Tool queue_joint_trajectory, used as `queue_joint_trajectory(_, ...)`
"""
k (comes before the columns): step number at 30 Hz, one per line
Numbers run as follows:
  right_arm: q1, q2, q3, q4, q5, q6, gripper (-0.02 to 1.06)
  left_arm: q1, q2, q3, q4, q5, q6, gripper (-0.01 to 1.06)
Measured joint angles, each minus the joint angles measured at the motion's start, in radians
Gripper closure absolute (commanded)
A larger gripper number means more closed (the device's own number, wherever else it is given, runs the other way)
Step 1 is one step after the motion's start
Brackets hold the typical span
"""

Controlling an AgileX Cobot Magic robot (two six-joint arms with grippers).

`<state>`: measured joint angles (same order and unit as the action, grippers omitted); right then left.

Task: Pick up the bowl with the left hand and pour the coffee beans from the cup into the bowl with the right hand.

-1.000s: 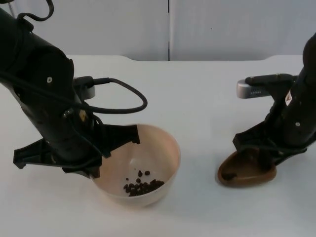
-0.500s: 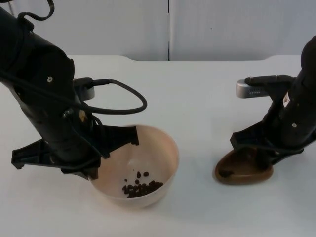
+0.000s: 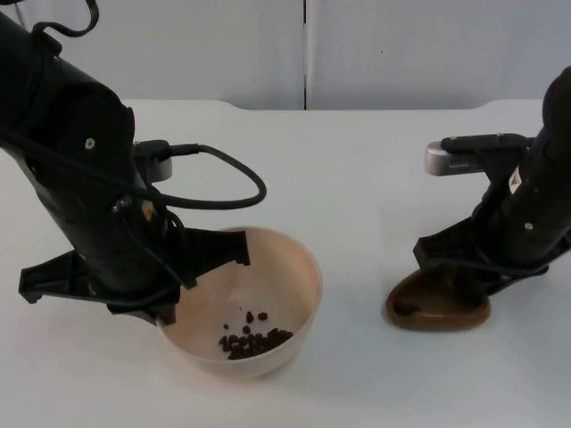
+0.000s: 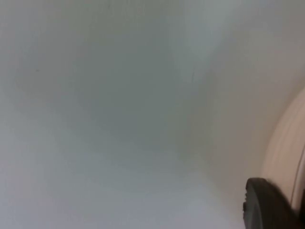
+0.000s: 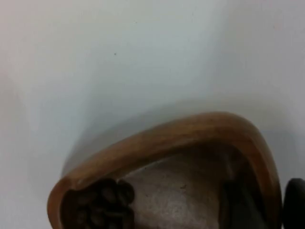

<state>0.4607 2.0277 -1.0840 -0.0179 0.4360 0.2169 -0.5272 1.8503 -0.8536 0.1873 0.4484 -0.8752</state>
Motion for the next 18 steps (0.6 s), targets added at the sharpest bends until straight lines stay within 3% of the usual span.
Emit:
queue_joint_trajectory(2, 0.0, 0.0, 0.0, 0.0, -0.002, 0.0, 0.65, 0.0, 0.0, 0.0, 0.001, 0.004, 0.002, 0.89)
queue_joint_trajectory(3, 0.0, 0.0, 0.0, 0.0, -0.007, 0.0, 0.65, 0.0, 0.002, 0.0, 0.004, 0.011, 0.003, 0.89)
queue_joint_trajectory(8, 0.0, 0.0, 0.0, 0.0, -0.027, 0.0, 0.54, 0.0, 0.017, 0.007, 0.006, 0.058, 0.007, 0.69)
queue_joint_trajectory(18, 0.0, 0.0, 0.0, 0.0, -0.04, 0.0, 0.54, 0.0, 0.017, 0.007, 0.01, 0.06, 0.01, 0.67)
